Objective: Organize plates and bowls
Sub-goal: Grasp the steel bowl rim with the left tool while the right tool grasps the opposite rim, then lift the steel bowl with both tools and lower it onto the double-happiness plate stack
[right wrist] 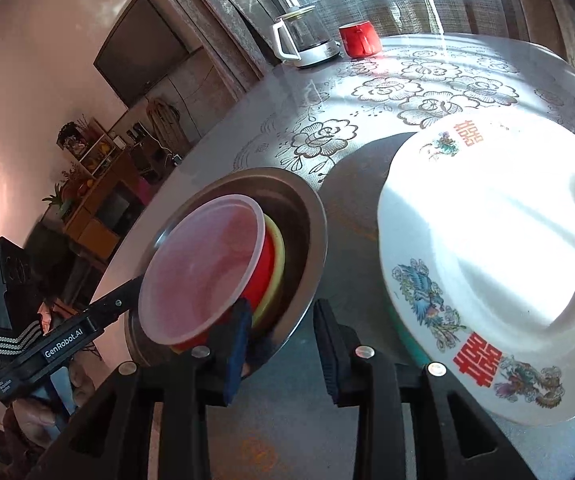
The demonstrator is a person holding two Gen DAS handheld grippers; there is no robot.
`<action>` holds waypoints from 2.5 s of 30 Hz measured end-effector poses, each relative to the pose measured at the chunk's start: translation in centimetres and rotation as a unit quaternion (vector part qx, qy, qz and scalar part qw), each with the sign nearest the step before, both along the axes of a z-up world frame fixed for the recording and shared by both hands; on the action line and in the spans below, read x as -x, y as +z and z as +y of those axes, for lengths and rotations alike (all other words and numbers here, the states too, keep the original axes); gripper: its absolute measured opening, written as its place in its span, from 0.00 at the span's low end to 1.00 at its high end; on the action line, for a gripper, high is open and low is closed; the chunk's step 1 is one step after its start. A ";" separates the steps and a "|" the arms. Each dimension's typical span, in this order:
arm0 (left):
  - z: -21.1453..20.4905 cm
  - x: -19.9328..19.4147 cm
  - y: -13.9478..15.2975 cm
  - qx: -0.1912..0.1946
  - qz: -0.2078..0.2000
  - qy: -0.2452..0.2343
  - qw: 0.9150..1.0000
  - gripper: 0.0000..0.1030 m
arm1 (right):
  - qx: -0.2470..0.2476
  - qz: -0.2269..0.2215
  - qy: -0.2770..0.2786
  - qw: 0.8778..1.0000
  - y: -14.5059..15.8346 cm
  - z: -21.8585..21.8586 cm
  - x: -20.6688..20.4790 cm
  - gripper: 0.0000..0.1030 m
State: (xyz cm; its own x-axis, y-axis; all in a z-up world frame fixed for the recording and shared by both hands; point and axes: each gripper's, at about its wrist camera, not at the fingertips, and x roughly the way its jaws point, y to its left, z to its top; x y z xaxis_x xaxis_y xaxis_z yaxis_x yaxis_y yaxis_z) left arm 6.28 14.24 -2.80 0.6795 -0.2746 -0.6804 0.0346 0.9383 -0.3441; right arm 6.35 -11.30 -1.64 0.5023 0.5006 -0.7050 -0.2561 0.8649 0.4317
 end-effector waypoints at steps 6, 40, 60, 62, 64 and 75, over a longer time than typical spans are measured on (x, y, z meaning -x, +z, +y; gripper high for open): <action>0.1 0.0 -0.2 0.005 -0.004 0.009 1.000 0.25 | 0.002 -0.013 -0.008 1.000 0.0 -0.1 0.4 0.39; -1.1 2.3 1.1 -0.022 -0.009 0.008 1.000 0.21 | -0.006 -0.025 0.026 0.999 0.0 0.0 0.8 0.27; -0.7 1.7 0.1 -0.017 -0.008 -0.008 1.000 0.26 | 0.009 -0.030 0.034 0.999 -0.6 0.0 -0.6 0.28; -0.7 1.4 0.1 -0.013 -0.009 -0.013 1.000 0.24 | 0.010 -0.030 0.037 0.999 -0.6 0.0 -0.7 0.28; -1.0 1.6 0.2 -0.025 -0.014 -0.016 0.999 0.25 | 0.013 -0.032 0.039 0.999 -0.5 0.3 -0.4 0.29; -0.8 3.2 1.9 -0.011 -0.057 -0.029 0.998 0.25 | 0.020 -0.076 0.055 0.995 1.1 0.0 0.8 0.28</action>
State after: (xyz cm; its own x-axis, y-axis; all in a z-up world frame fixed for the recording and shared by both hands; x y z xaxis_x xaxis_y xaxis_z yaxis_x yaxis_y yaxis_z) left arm 3.07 13.43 -0.92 0.7363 -0.3005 -0.6063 0.1260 0.9412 -0.3135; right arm 5.55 -11.34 -0.57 0.5489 0.5319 -0.6448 -0.4102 0.8435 0.3467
